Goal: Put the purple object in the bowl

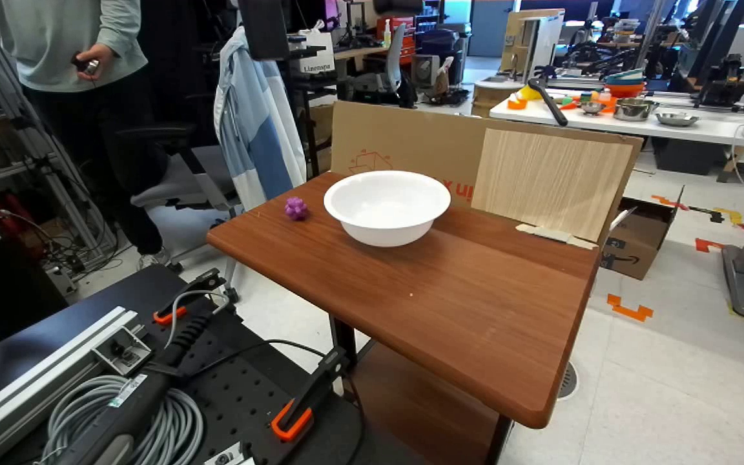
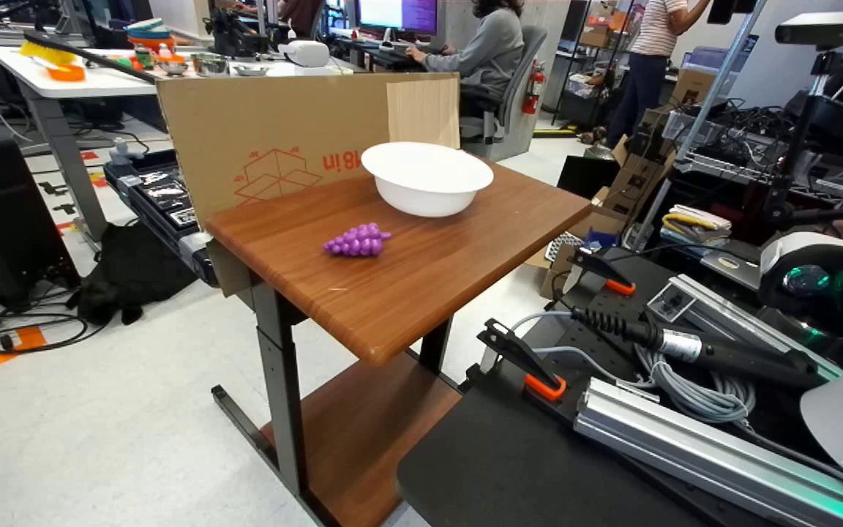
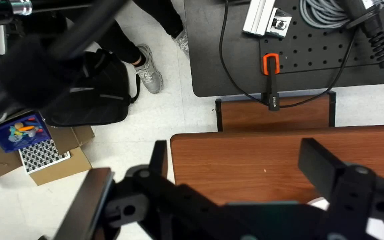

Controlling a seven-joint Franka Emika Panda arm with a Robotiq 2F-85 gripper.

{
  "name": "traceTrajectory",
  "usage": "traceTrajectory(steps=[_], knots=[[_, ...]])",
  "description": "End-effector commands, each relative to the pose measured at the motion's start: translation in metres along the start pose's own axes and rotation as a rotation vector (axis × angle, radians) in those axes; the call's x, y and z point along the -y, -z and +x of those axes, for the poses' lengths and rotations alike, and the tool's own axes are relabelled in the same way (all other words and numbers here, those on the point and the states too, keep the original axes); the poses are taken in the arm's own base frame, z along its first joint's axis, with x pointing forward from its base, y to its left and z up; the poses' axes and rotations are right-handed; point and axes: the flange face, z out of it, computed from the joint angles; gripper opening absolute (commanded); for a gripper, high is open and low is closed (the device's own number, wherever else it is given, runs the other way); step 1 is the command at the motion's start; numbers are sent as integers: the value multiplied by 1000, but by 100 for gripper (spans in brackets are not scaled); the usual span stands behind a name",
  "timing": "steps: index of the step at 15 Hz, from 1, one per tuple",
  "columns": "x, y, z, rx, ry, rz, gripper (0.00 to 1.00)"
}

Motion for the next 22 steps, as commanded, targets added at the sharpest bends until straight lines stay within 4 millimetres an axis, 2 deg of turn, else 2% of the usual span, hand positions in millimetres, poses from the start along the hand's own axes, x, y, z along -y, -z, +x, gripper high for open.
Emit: traceTrajectory(steps=[1,4,9,13,16,20,22], knots=[[12,7,12,14,170,-51,100],[37,16,33,-6,331,-37,100],[99,28,57,-37,604,-78,100],[149,29,65,-57,818,-116,100],[178,32,68,-28,965,-175,100],[189,33,76,-45,1161,-234,100],[192,28,78,-96,1149,-250,100]])
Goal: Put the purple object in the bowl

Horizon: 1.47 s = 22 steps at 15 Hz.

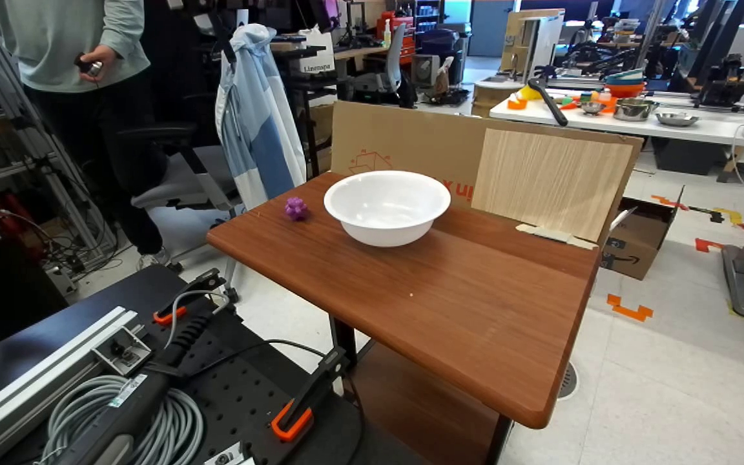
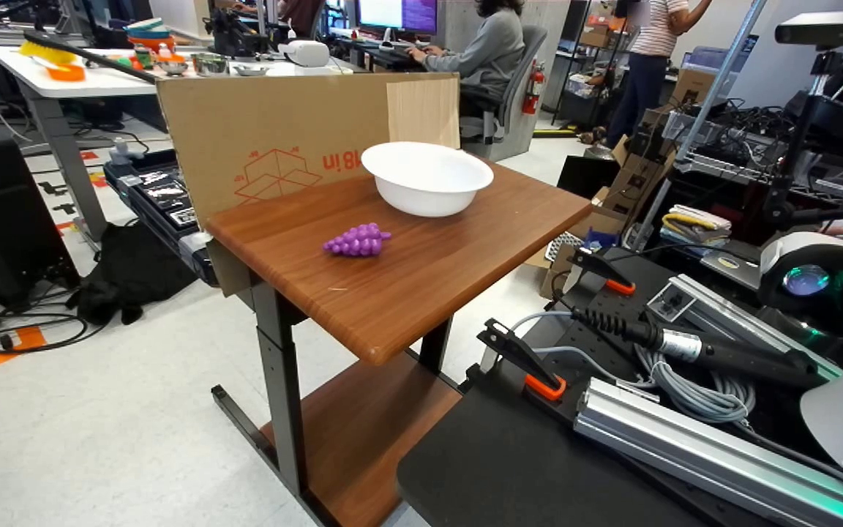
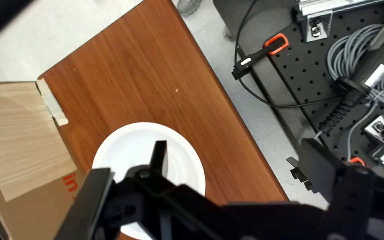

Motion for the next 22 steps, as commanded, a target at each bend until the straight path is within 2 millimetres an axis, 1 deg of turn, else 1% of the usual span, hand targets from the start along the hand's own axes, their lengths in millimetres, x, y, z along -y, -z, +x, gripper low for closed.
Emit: traceTrajectory(steps=[1,3,6,9,11,13,16,20,22], knots=[[-7,-6,10,-45,-19,-73,100],[-8,-15,16,-73,-86,-96,100],[-9,-31,27,-88,-161,-71,100],[-7,-47,41,-55,-163,-28,100],[-5,-52,54,-41,-144,-27,100],[-5,-59,72,-25,-143,-25,100],[-10,-70,105,14,-169,-52,100],[-23,-88,150,41,-268,-44,100],[-24,-98,170,41,-299,-42,100]])
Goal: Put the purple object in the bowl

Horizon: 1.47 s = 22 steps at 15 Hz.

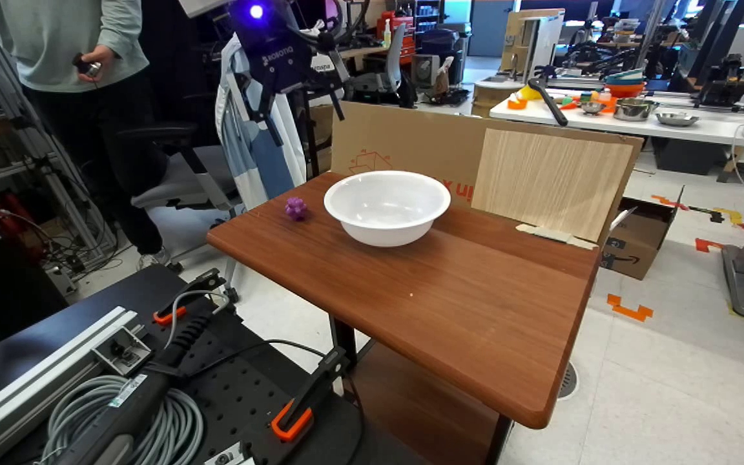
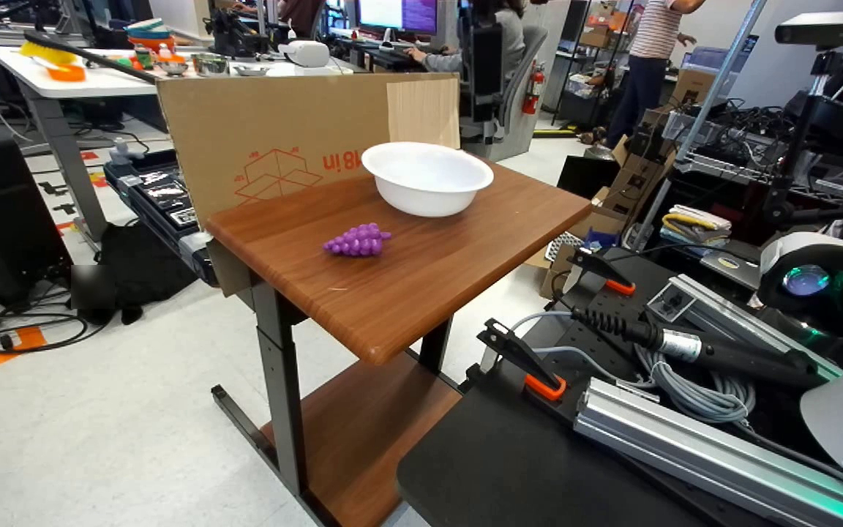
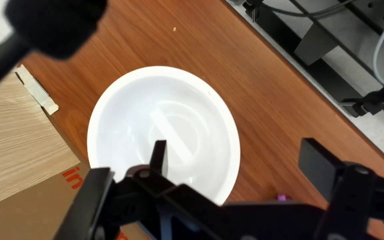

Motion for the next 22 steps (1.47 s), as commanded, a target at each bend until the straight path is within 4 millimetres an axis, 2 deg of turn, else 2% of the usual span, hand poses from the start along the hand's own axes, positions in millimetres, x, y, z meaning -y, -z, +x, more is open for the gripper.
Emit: traceTrajectory(steps=[1,6,9,12,14,18,20,22], knots=[[1,-15,42,12,-53,-15,100],[26,-24,65,25,8,9,100],[46,-21,65,3,92,-2,100],[57,-20,64,-32,167,-30,100],[57,-19,68,-79,151,-54,100],[56,-25,72,-39,141,-17,100],[40,-23,68,-97,77,13,100],[32,-32,73,-99,42,60,100]])
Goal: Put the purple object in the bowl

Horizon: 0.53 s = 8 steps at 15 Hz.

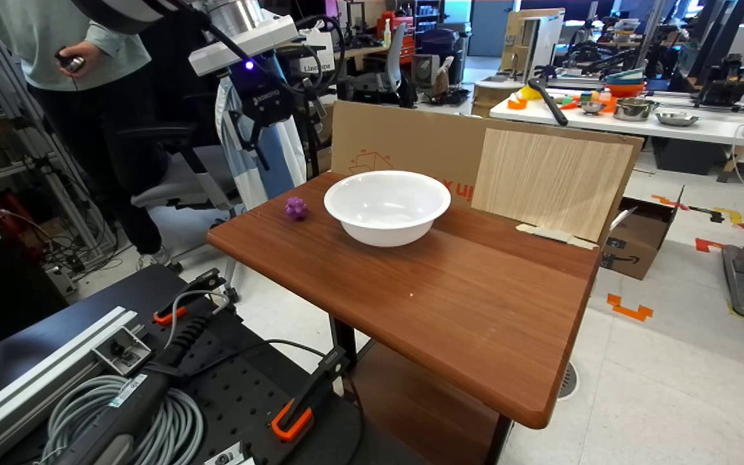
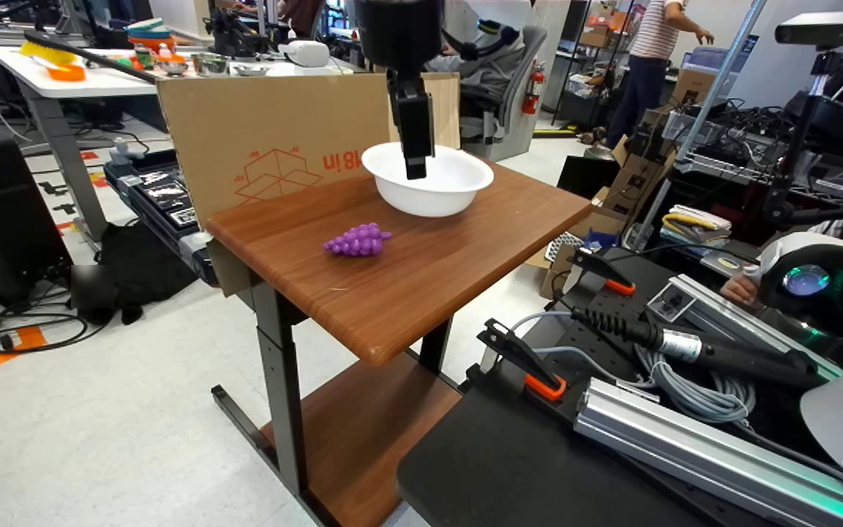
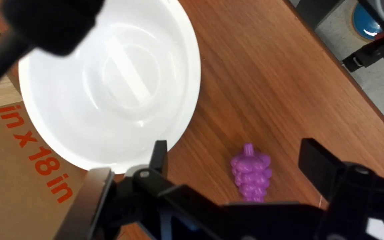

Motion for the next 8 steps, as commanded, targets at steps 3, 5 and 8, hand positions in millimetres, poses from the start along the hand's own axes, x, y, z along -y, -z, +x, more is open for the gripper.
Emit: traceTrajectory(steps=[3,5,8], knots=[[-24,-20,9,12,-78,82,100],[-22,-28,17,27,-59,96,100],[-9,-35,32,32,4,106,100]])
